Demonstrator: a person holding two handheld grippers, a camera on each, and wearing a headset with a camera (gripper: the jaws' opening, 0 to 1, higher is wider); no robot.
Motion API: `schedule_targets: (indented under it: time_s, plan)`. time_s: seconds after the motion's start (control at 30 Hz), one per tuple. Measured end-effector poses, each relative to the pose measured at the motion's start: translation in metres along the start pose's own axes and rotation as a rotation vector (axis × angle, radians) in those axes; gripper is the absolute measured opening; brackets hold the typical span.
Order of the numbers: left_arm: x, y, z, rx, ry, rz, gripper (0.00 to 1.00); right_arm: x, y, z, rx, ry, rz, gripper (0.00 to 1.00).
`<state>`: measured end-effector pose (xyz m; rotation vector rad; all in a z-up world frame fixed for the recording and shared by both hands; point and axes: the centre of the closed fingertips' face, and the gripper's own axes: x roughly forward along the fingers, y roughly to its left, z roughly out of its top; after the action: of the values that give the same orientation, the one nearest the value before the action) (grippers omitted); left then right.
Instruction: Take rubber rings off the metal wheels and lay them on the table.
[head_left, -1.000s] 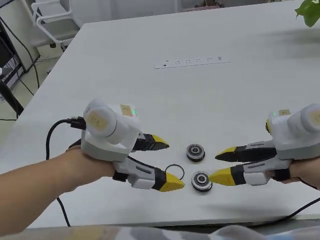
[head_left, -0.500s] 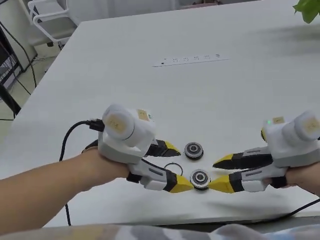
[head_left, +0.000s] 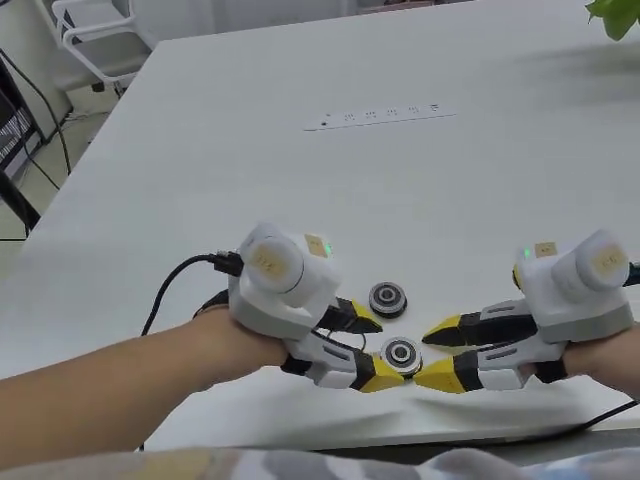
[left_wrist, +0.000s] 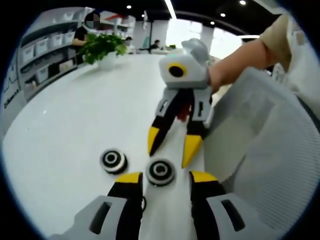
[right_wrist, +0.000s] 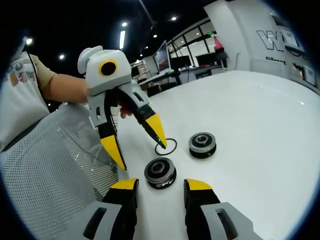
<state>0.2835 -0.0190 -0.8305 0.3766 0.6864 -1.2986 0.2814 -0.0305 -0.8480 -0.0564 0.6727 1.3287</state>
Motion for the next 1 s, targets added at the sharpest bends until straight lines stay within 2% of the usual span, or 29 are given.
schedule_targets:
  time_s: [0.27,0.67,0.9,1.0]
  plan:
    - [0.007,0.001,0.004,-0.010,-0.014,-0.003,0.28,0.000,0.001,0.001,-0.005,0.000,0.000,0.34]
    - [0.014,0.002,-0.001,0.004,0.008,0.012,0.21,0.000,0.001,0.000,-0.011,-0.004,-0.006,0.33]
    - [0.014,0.007,-0.001,0.033,0.011,0.043,0.14,0.000,0.000,0.000,-0.020,0.000,-0.007,0.33]
    - [0.015,0.006,-0.002,0.079,0.017,0.056,0.14,0.001,-0.001,-0.001,-0.032,0.004,-0.006,0.32]
